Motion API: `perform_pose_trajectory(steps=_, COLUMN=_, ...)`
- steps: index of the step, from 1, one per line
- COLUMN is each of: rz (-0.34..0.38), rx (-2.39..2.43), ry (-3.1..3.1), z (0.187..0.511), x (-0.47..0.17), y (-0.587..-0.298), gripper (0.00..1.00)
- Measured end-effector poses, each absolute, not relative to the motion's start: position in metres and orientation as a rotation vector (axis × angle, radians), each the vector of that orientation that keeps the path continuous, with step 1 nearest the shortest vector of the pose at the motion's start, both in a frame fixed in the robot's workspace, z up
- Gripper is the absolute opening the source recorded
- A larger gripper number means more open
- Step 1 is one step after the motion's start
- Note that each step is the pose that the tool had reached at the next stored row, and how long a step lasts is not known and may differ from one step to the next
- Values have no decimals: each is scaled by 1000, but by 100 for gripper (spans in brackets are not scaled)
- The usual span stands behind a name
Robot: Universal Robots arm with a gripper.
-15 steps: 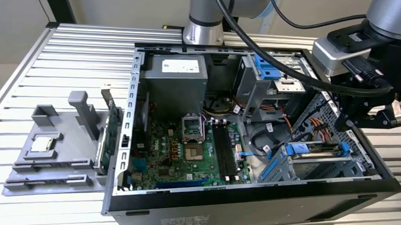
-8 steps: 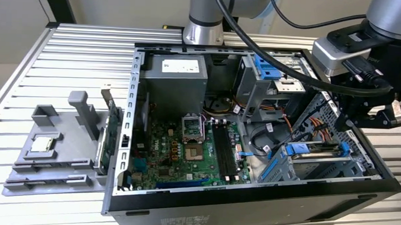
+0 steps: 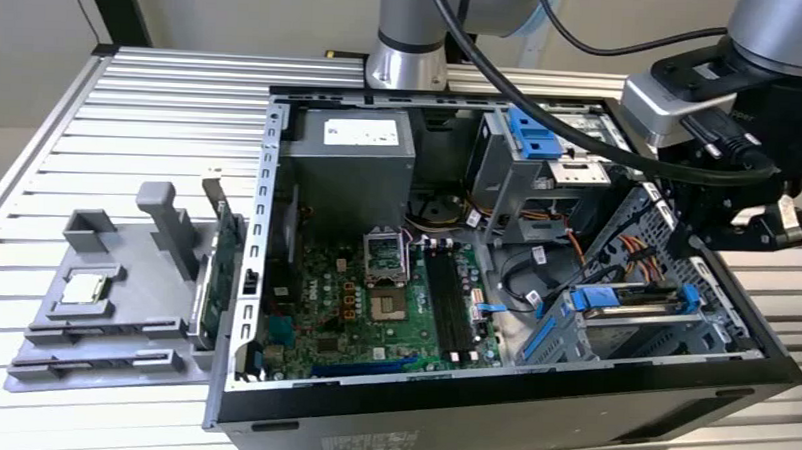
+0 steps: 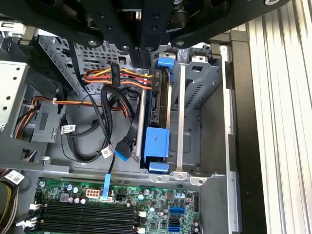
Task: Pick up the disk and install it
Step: 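Insert the first disk wire, then insert the second disk wire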
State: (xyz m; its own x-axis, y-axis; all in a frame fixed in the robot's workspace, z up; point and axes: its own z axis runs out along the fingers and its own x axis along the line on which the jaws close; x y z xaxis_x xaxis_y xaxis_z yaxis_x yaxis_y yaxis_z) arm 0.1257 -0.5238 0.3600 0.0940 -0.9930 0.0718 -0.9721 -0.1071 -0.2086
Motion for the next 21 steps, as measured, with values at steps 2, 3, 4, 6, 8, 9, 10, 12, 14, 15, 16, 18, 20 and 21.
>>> perform_pose_trajectory(steps=2, rz=-296, rx=-2245, ry=2021, z=360, x=126, y=-521, gripper=0)
perform_pose_trajectory(steps=3, rz=-303, rx=-2248, ry=2023, z=360, x=126, y=-519, gripper=0)
perform_pose_trajectory(steps=4, rz=-314, rx=-2255, ry=2025, z=360, x=126, y=-518, gripper=0)
perform_pose_trajectory(steps=6, rz=-344, rx=-2271, ry=2034, z=360, x=126, y=-515, gripper=0)
perform_pose_trajectory(steps=8, rz=-384, rx=-2291, ry=2044, z=360, x=127, y=-511, gripper=0)
perform_pose_trajectory(steps=9, rz=-423, rx=-2311, ry=2053, z=360, x=127, y=-509, gripper=0)
perform_pose_trajectory(steps=10, rz=-438, rx=-2319, ry=2058, z=360, x=127, y=-507, gripper=0)
perform_pose_trajectory(steps=12, rz=-452, rx=-2330, ry=2063, z=360, x=128, y=-505, gripper=0)
perform_pose_trajectory(steps=14, rz=-457, rx=-2332, ry=2064, z=360, x=128, y=-502, gripper=0)
perform_pose_trajectory(steps=15, rz=-459, rx=-2334, ry=2065, z=360, x=128, y=-500, gripper=0)
perform_pose_trajectory(steps=16, rz=-462, rx=-2335, ry=2065, z=360, x=128, y=-499, gripper=0)
perform_pose_trajectory(steps=18, rz=-463, rx=-2335, ry=2066, z=360, x=128, y=-498, gripper=0)
perform_pose_trajectory(steps=20, rz=-463, rx=-2336, ry=2066, z=360, x=128, y=-498, gripper=0)
perform_pose_trajectory(steps=21, rz=-463, rx=-2335, ry=2066, z=360, x=128, y=-497, gripper=0)
